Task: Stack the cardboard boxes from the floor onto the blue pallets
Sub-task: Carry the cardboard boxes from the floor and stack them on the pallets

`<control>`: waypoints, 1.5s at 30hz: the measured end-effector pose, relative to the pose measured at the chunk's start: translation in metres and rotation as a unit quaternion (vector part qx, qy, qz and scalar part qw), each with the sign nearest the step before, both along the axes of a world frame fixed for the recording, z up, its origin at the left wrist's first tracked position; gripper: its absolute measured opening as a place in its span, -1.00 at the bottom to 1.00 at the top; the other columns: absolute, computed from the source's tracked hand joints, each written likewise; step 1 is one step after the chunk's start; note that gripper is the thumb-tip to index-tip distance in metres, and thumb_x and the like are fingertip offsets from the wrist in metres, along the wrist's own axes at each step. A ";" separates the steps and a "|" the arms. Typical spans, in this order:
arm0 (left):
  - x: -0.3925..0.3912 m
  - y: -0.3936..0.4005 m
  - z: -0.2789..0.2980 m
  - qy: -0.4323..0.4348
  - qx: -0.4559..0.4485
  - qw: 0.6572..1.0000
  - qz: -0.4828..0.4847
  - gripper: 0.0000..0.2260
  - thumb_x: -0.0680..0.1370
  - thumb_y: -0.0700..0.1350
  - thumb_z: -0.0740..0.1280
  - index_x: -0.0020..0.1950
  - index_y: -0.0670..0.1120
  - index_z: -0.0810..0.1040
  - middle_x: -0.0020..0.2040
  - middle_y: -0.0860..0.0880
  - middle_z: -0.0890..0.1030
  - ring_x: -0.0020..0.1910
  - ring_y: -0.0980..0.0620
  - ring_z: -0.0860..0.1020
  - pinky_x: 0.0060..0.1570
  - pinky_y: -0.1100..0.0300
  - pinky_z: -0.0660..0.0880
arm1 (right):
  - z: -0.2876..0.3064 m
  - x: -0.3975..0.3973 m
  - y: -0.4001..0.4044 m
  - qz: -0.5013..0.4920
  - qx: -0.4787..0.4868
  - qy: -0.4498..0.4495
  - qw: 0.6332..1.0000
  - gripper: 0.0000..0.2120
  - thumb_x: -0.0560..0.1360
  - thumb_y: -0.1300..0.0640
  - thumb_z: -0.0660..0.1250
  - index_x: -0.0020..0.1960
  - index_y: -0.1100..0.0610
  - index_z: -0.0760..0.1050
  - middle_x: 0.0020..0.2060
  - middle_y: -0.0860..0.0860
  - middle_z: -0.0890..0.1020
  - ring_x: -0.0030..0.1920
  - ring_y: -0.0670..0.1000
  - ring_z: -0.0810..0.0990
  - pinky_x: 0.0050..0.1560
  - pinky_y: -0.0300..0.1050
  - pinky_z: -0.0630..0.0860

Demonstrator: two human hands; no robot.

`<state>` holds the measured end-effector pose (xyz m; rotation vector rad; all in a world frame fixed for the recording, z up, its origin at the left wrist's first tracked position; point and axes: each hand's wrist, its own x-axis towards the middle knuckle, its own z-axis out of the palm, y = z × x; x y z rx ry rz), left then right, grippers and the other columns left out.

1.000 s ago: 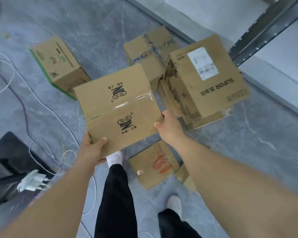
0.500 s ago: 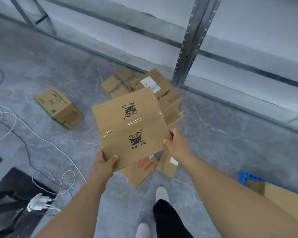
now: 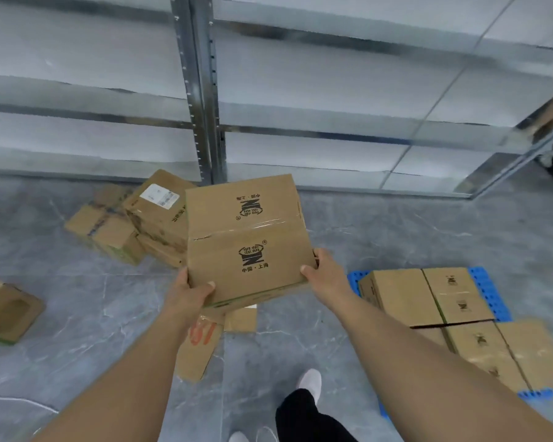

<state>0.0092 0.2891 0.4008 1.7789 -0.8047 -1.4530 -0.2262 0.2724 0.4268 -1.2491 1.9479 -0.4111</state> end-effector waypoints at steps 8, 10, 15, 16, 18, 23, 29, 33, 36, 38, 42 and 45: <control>-0.117 -0.019 0.018 -0.013 -0.031 0.990 -0.139 -0.69 0.51 -0.21 0.34 0.19 0.05 0.41 0.06 0.00 0.53 0.01 -0.01 0.50 0.01 0.05 0.44 | 0.020 -0.126 0.043 -0.105 -0.010 -0.006 0.994 -0.65 0.57 0.12 0.17 0.34 0.11 0.28 0.14 0.09 0.53 0.03 0.09 0.52 -0.01 -0.05 0.47; -0.153 -0.019 0.023 -0.004 -0.032 0.986 -0.162 -0.66 0.52 -0.21 0.33 0.22 0.07 0.39 0.06 0.01 0.53 0.02 -0.02 0.51 0.00 0.04 0.45 | 0.024 -0.158 0.054 -0.125 -0.015 0.000 0.992 -0.64 0.57 0.11 0.18 0.35 0.11 0.28 0.14 0.09 0.54 0.05 0.09 0.53 0.03 -0.01 0.49; -0.241 -0.012 0.035 -0.016 -0.030 0.976 -0.215 -0.63 0.53 -0.22 0.32 0.31 -0.04 0.39 0.18 -0.07 0.53 0.08 -0.07 0.50 0.12 0.01 0.44 | 0.029 -0.238 0.083 -0.174 -0.041 -0.007 0.984 -0.66 0.56 0.14 0.20 0.33 0.09 0.32 0.19 0.05 0.53 0.01 0.02 0.49 0.00 -0.10 0.43; -0.258 -0.011 0.038 -0.022 -0.032 0.973 -0.228 -0.60 0.53 -0.22 0.32 0.35 -0.07 0.36 0.22 -0.09 0.51 0.13 -0.08 0.50 0.19 -0.03 0.43 | 0.030 -0.254 0.090 -0.183 -0.045 -0.009 0.982 -0.65 0.56 0.14 0.20 0.34 0.09 0.32 0.21 0.04 0.52 0.02 0.01 0.49 0.00 -0.11 0.42; -0.291 -0.007 0.041 -0.038 -0.036 0.967 -0.249 -0.51 0.53 -0.21 0.32 0.44 -0.08 0.29 0.29 -0.11 0.48 0.22 -0.10 0.46 0.28 -0.06 0.38 | 0.030 -0.282 0.102 -0.203 -0.051 -0.013 0.978 -0.61 0.56 0.15 0.19 0.38 0.07 0.29 0.22 0.02 0.52 0.00 -0.01 0.48 -0.03 -0.13 0.39; -0.359 0.010 0.044 -0.043 -0.059 0.958 -0.278 -0.61 0.54 -0.22 0.29 0.34 -0.02 0.36 0.14 -0.04 0.50 0.02 -0.01 0.46 0.02 0.09 0.41 | 0.025 -0.346 0.126 -0.239 -0.061 -0.011 0.969 -0.65 0.55 0.14 0.20 0.33 0.08 0.33 0.17 0.04 0.53 -0.02 0.01 0.48 -0.03 -0.07 0.44; -0.399 0.013 0.041 -0.056 -0.057 0.954 -0.290 -0.66 0.54 -0.19 0.30 0.26 0.06 0.37 0.08 0.00 0.49 0.00 0.01 0.46 -0.06 0.10 0.39 | 0.017 -0.384 0.144 -0.259 -0.063 -0.040 0.963 -0.55 0.56 0.11 0.19 0.43 0.07 0.24 0.22 0.05 0.51 -0.01 0.03 0.51 -0.06 -0.10 0.43; -0.416 0.002 0.045 -0.091 -0.045 0.948 -0.302 -0.69 0.54 -0.14 0.31 0.27 -0.02 0.38 0.10 -0.03 0.50 0.04 -0.04 0.46 -0.01 0.04 0.41 | 0.016 -0.398 0.139 -0.275 -0.079 -0.049 0.957 -0.59 0.56 0.12 0.19 0.40 0.08 0.27 0.09 0.01 0.53 -0.06 -0.01 0.50 -0.10 -0.12 0.41; -0.427 -0.012 0.046 -0.101 -0.041 0.946 -0.306 -0.69 0.54 -0.13 0.30 0.27 -0.05 0.38 0.10 -0.05 0.50 0.05 -0.04 0.46 0.04 0.03 0.41 | 0.016 -0.406 0.128 -0.277 -0.082 -0.047 0.956 -0.61 0.56 0.12 0.19 0.38 0.08 0.29 0.04 -0.01 0.52 -0.07 -0.01 0.51 -0.08 -0.10 0.44; -0.433 -0.023 0.046 -0.104 -0.041 0.943 -0.315 -0.69 0.55 -0.12 0.29 0.28 -0.04 0.38 0.08 -0.03 0.49 0.05 -0.03 0.46 0.06 0.04 0.41 | 0.016 -0.411 0.117 -0.279 -0.080 -0.039 0.956 -0.61 0.56 0.12 0.19 0.38 0.08 0.29 0.09 0.01 0.54 -0.06 0.00 0.51 -0.06 -0.09 0.45; -0.444 -0.053 0.042 -0.090 -0.041 0.938 -0.332 -0.70 0.56 -0.14 0.28 0.28 -0.03 0.38 0.08 -0.01 0.48 0.05 -0.02 0.45 0.05 0.06 0.40 | 0.013 -0.423 0.088 -0.294 -0.075 -0.036 0.952 -0.63 0.56 0.11 0.20 0.36 0.07 0.32 -0.02 -0.05 0.52 -0.10 -0.02 0.52 -0.09 -0.08 0.48; -0.453 -0.089 0.038 -0.084 -0.048 0.931 -0.352 -0.74 0.56 -0.13 0.27 0.25 0.01 0.39 0.10 -0.01 0.49 0.05 -0.01 0.46 0.07 0.06 0.41 | 0.008 -0.430 0.057 -0.306 -0.074 -0.027 0.949 -0.65 0.56 0.11 0.21 0.33 0.08 0.33 -0.16 -0.16 0.48 -0.18 -0.13 0.49 -0.15 -0.13 0.44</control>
